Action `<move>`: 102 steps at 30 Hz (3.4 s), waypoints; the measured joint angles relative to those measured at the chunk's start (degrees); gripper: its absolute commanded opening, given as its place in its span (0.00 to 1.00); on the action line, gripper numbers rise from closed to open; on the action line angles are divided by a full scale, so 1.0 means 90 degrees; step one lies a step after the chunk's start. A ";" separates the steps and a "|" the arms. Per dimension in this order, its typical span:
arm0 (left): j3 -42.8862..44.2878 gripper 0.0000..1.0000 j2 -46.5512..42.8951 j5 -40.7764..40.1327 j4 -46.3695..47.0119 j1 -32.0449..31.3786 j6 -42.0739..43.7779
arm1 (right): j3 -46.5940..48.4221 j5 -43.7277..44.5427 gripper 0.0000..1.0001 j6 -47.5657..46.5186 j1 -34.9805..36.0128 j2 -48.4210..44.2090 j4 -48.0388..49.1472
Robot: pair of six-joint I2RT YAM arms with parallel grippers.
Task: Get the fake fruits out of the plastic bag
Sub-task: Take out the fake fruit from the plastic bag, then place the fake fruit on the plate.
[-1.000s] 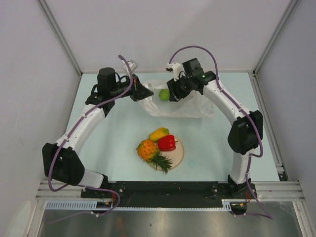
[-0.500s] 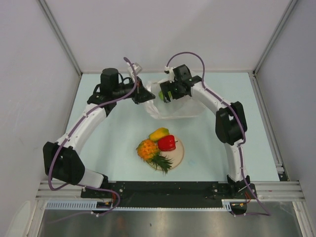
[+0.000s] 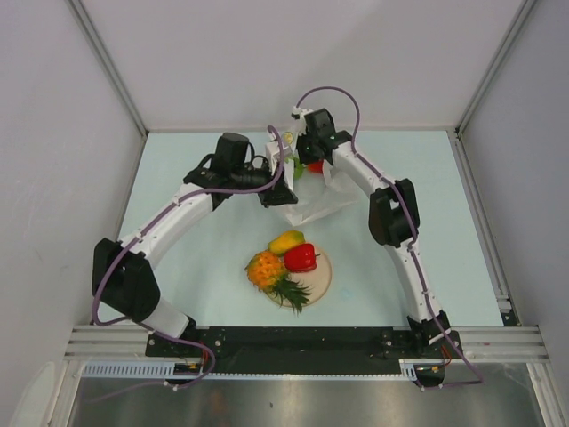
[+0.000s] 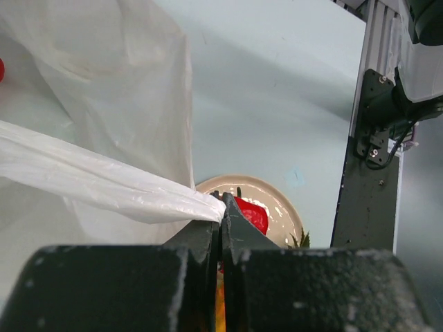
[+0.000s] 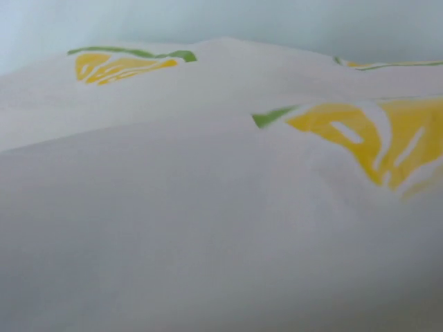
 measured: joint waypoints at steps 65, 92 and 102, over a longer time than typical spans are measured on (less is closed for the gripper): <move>0.0316 0.00 0.0420 0.0024 0.1008 0.0668 -0.1314 | -0.9515 -0.1785 0.47 -0.5955 0.2254 -0.7412 0.0253; 0.0189 0.00 0.0418 0.0046 0.1236 0.0668 -0.1430 | -0.9513 -0.1933 1.00 -0.4998 0.2186 -0.6885 0.0743; 0.0168 0.00 0.0418 0.0073 0.1241 0.0673 -0.1428 | -0.8675 -0.1003 1.00 -0.4473 0.1736 -0.7927 -0.0192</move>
